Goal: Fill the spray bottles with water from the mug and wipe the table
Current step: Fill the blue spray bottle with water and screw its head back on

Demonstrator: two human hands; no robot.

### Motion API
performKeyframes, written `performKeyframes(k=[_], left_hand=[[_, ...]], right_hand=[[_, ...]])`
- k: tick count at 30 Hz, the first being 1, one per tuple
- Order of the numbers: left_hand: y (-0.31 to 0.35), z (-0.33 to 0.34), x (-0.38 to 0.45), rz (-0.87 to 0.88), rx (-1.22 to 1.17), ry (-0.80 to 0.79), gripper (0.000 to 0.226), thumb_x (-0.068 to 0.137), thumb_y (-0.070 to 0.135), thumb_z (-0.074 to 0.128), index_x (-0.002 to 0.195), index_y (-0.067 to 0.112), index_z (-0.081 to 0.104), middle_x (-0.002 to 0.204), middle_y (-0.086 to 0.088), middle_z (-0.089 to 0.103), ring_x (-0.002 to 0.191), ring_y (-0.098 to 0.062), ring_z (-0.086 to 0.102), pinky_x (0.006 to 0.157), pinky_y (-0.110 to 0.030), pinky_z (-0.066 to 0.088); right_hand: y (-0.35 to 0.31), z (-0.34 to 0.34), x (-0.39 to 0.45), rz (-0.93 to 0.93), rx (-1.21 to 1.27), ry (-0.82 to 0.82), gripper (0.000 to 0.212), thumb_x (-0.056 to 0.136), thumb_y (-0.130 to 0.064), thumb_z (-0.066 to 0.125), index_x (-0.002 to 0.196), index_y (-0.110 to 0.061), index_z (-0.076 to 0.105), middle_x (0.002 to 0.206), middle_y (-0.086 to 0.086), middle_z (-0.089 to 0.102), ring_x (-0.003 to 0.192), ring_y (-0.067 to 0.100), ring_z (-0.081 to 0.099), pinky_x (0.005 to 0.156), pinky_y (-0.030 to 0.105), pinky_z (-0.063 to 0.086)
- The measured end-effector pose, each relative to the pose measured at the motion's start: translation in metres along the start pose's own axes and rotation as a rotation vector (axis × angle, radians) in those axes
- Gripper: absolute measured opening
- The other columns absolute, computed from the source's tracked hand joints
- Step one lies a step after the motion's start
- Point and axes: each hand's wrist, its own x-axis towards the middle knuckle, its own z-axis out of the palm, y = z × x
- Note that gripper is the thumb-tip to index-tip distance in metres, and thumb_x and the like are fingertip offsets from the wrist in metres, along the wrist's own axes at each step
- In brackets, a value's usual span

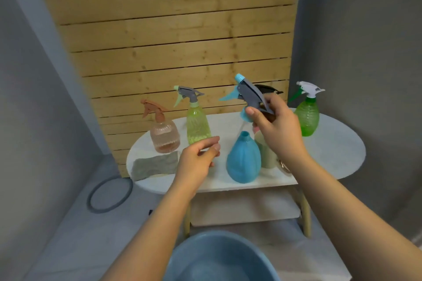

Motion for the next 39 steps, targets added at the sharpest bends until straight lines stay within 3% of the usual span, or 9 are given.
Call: performKeyframes(k=[6, 8, 12, 16, 19, 22, 28, 33, 39], left_hand=[[-0.007, 0.029, 0.02, 0.055, 0.08, -0.008, 0.028, 0.091, 0.021, 0.061, 0.118, 0.021, 0.065, 0.107, 0.012, 0.064, 0.097, -0.003, 0.059, 0.092, -0.029, 0.05], [-0.01, 0.035, 0.023, 0.036, 0.102, 0.002, 0.028, 0.092, 0.023, 0.059, 0.119, 0.023, 0.064, 0.107, 0.009, 0.062, 0.1, -0.006, 0.057, 0.093, -0.023, 0.045], [-0.019, 0.042, 0.029, 0.056, 0.083, -0.031, 0.026, 0.094, 0.018, 0.054, 0.114, 0.032, 0.063, 0.114, 0.006, 0.061, 0.104, -0.007, 0.057, 0.096, -0.023, 0.043], [-0.028, 0.051, 0.035, 0.098, 0.114, -0.044, 0.03, 0.096, 0.017, 0.052, 0.121, 0.032, 0.059, 0.121, 0.013, 0.057, 0.101, 0.003, 0.053, 0.085, -0.004, 0.038], [-0.031, 0.056, 0.037, 0.094, 0.125, -0.044, 0.033, 0.096, 0.016, 0.051, 0.126, 0.027, 0.058, 0.127, 0.011, 0.057, 0.109, -0.006, 0.053, 0.094, -0.014, 0.039], [-0.029, 0.06, 0.036, 0.12, 0.128, -0.027, 0.034, 0.094, 0.016, 0.053, 0.125, 0.026, 0.058, 0.125, 0.012, 0.058, 0.111, -0.004, 0.052, 0.1, -0.02, 0.04], [-0.03, 0.069, 0.037, 0.147, 0.145, -0.006, 0.031, 0.09, 0.016, 0.06, 0.12, 0.024, 0.056, 0.115, 0.01, 0.055, 0.096, 0.005, 0.049, 0.073, 0.006, 0.032], [-0.041, 0.07, 0.038, 0.047, 0.055, -0.018, 0.03, 0.09, 0.023, 0.061, 0.119, 0.027, 0.054, 0.119, 0.009, 0.057, 0.105, -0.005, 0.054, 0.084, -0.012, 0.039], [-0.045, 0.076, 0.037, -0.023, -0.061, 0.026, 0.031, 0.089, 0.022, 0.063, 0.119, 0.026, 0.054, 0.116, 0.009, 0.058, 0.105, -0.011, 0.057, 0.088, -0.025, 0.048]], right_hand=[[-0.013, -0.004, 0.023, -0.072, 0.02, 0.14, 0.024, 0.091, -0.033, 0.059, 0.1, -0.011, 0.058, 0.072, -0.01, 0.055, 0.072, 0.023, 0.059, 0.063, 0.033, 0.046], [-0.013, -0.002, 0.028, -0.091, 0.02, 0.186, 0.025, 0.092, -0.033, 0.059, 0.103, -0.011, 0.059, 0.071, -0.011, 0.055, 0.069, 0.017, 0.056, 0.063, 0.034, 0.048], [-0.01, 0.0, 0.033, -0.113, -0.02, 0.237, 0.024, 0.092, -0.034, 0.057, 0.103, -0.012, 0.058, 0.068, -0.015, 0.051, 0.06, 0.0, 0.047, 0.054, 0.011, 0.034], [-0.004, 0.003, 0.034, -0.099, -0.039, 0.256, 0.018, 0.092, -0.029, 0.058, 0.098, -0.012, 0.058, 0.065, -0.016, 0.048, 0.059, -0.002, 0.046, 0.052, 0.01, 0.033], [0.005, 0.005, 0.032, -0.052, -0.065, 0.223, 0.017, 0.092, -0.03, 0.058, 0.099, -0.014, 0.058, 0.066, -0.016, 0.049, 0.061, 0.002, 0.047, 0.053, 0.011, 0.032], [0.016, 0.01, 0.03, 0.02, -0.151, 0.158, 0.021, 0.092, -0.033, 0.057, 0.103, -0.015, 0.058, 0.073, -0.008, 0.056, 0.067, 0.014, 0.053, 0.06, 0.025, 0.04], [0.048, 0.025, 0.02, 0.245, -0.29, -0.205, 0.025, 0.092, -0.031, 0.057, 0.108, -0.012, 0.06, 0.082, -0.003, 0.058, 0.079, 0.02, 0.054, 0.062, 0.027, 0.038], [0.057, 0.02, 0.02, 0.317, -0.138, -0.316, 0.026, 0.086, -0.021, 0.065, 0.109, -0.012, 0.058, 0.099, 0.002, 0.066, 0.093, 0.017, 0.061, 0.081, 0.031, 0.045], [0.061, 0.021, 0.015, 0.288, -0.092, -0.315, 0.02, 0.078, -0.018, 0.074, 0.095, -0.015, 0.064, 0.083, -0.001, 0.064, 0.075, 0.012, 0.055, 0.064, 0.019, 0.041]])
